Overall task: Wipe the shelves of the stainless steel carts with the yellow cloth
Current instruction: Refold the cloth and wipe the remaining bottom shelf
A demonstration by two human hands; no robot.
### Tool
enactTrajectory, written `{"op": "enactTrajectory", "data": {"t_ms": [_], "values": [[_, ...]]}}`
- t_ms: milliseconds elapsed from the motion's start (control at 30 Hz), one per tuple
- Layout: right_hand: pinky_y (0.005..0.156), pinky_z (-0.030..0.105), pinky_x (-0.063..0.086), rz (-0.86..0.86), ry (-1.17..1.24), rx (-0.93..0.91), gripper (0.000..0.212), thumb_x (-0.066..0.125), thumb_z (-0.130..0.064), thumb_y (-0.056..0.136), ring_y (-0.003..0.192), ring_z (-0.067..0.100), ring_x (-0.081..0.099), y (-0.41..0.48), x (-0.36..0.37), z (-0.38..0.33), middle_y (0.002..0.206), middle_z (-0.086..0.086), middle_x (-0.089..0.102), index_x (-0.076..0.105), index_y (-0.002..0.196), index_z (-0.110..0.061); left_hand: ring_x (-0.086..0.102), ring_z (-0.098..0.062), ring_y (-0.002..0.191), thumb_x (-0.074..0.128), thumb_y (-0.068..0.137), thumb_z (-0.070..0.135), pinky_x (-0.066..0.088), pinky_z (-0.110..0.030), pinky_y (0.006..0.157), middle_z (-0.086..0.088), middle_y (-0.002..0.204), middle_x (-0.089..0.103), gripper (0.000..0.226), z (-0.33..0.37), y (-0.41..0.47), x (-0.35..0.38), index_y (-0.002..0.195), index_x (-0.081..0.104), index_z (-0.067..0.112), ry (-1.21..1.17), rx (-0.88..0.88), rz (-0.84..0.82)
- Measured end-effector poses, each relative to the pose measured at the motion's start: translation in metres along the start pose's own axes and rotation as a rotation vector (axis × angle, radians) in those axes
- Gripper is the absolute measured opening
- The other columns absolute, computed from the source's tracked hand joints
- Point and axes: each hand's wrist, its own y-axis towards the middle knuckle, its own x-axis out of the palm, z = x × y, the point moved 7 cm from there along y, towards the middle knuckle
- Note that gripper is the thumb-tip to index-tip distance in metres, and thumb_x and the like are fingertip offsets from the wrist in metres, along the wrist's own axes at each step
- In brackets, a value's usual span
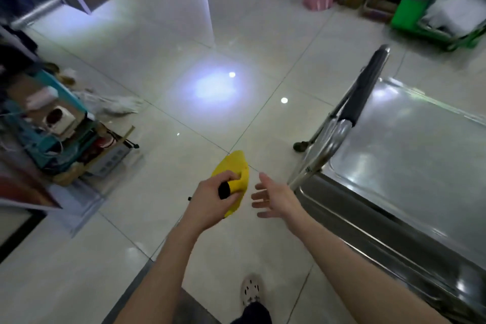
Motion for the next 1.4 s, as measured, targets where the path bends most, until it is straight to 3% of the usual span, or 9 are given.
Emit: {"op": "enactTrajectory", "data": {"t_ms": [100, 167, 300, 433, 667, 833, 1000, 1200, 1400], "values": [[0.075, 0.051, 0.067, -0.118, 0.143, 0.072, 0.07, 0.069, -0.068, 0.093, 0.095, 0.039, 0.08, 0.017, 0.027, -0.06, 0.108, 0.019, 0.08, 0.072, 0.12, -0.004, 0.066, 0.004, 0.09, 0.08, 0.081, 0.043, 0.049, -0.012, 0.068, 0.03, 0.096, 0.069, 0.03, 0.033, 0.021, -0.041, 0.095, 0.064, 0.064, 0.044, 0.115, 0.016], [0.078, 0.053, 0.068, -0.097, 0.11, -0.033, 0.044, 0.071, -0.045, 0.098, 0.09, 0.036, 0.081, 0.027, 0.037, -0.102, 0.107, 0.019, 0.08, 0.074, 0.116, -0.004, 0.067, 0.0, 0.094, 0.078, 0.077, 0.043, 0.054, -0.018, 0.075, 0.028, 0.102, 0.069, 0.031, 0.047, 0.033, -0.057, 0.098, 0.065, 0.06, 0.069, 0.156, -0.031], [0.078, 0.048, 0.062, 0.126, -0.184, -0.269, 0.018, 0.056, -0.013, 0.095, 0.078, 0.028, 0.068, 0.05, 0.038, -0.177, 0.086, 0.012, 0.069, 0.069, 0.099, -0.002, 0.065, 0.001, 0.11, 0.084, 0.082, 0.047, 0.053, -0.018, 0.091, 0.026, 0.119, 0.068, 0.036, 0.047, 0.067, -0.084, 0.115, 0.07, 0.049, 0.142, 0.159, -0.267], [0.068, 0.034, 0.043, 0.097, -0.579, -0.431, 0.019, 0.048, -0.017, 0.104, 0.078, 0.02, 0.058, 0.076, 0.046, -0.24, 0.089, 0.01, 0.066, 0.064, 0.101, -0.005, 0.069, 0.002, 0.111, 0.077, 0.099, 0.03, 0.061, -0.035, 0.1, 0.02, 0.115, 0.076, 0.019, 0.041, 0.143, -0.143, 0.116, 0.074, 0.038, 0.064, 0.112, -0.082], [0.079, 0.043, 0.047, 0.031, -1.068, -0.649, 0.015, 0.042, -0.009, 0.103, 0.09, 0.031, 0.059, 0.151, 0.076, -0.368, 0.094, 0.011, 0.059, 0.05, 0.09, -0.01, 0.045, -0.002, 0.138, 0.09, 0.084, 0.043, 0.042, -0.032, 0.113, 0.021, 0.152, 0.048, 0.085, 0.054, 0.324, -0.217, 0.157, 0.045, 0.039, 0.266, 0.13, -0.044], [0.066, 0.039, 0.05, 0.051, -1.035, -0.678, 0.02, 0.043, -0.009, 0.1, 0.076, 0.022, 0.061, 0.189, 0.066, -0.452, 0.093, 0.005, 0.066, 0.063, 0.1, -0.014, 0.053, -0.007, 0.134, 0.087, 0.088, 0.044, 0.049, -0.028, 0.099, 0.02, 0.15, 0.056, 0.069, 0.087, 0.438, -0.225, 0.149, 0.057, 0.036, 0.286, 0.129, -0.273], [0.069, 0.038, 0.052, 0.252, -0.849, -0.633, 0.027, 0.047, -0.011, 0.097, 0.08, 0.019, 0.063, 0.239, 0.008, -0.528, 0.088, -0.004, 0.068, 0.07, 0.105, -0.024, 0.072, -0.014, 0.107, 0.082, 0.095, 0.035, 0.06, -0.046, 0.094, 0.004, 0.107, 0.077, 0.024, 0.139, 0.543, -0.224, 0.11, 0.073, 0.018, 0.214, 0.255, -0.356], [0.091, 0.034, 0.052, 0.695, -0.622, -0.571, 0.019, 0.069, -0.036, 0.1, 0.098, 0.016, 0.063, 0.294, -0.07, -0.594, 0.106, -0.004, 0.068, 0.07, 0.109, -0.02, 0.069, -0.028, 0.095, 0.077, 0.098, 0.044, 0.055, -0.047, 0.082, -0.008, 0.094, 0.071, 0.033, 0.235, 0.673, -0.191, 0.097, 0.065, 0.014, 0.204, 0.395, -0.457], [0.088, 0.02, 0.053, 0.727, -0.215, -0.516, 0.039, 0.063, -0.059, 0.102, 0.1, -0.001, 0.069, 0.317, -0.113, -0.627, 0.107, -0.014, 0.077, 0.079, 0.115, -0.026, 0.074, -0.02, 0.091, 0.076, 0.093, 0.056, 0.058, -0.033, 0.075, -0.001, 0.096, 0.08, 0.036, 0.32, 0.762, -0.134, 0.094, 0.072, 0.021, -0.058, 0.317, -0.65]]}}
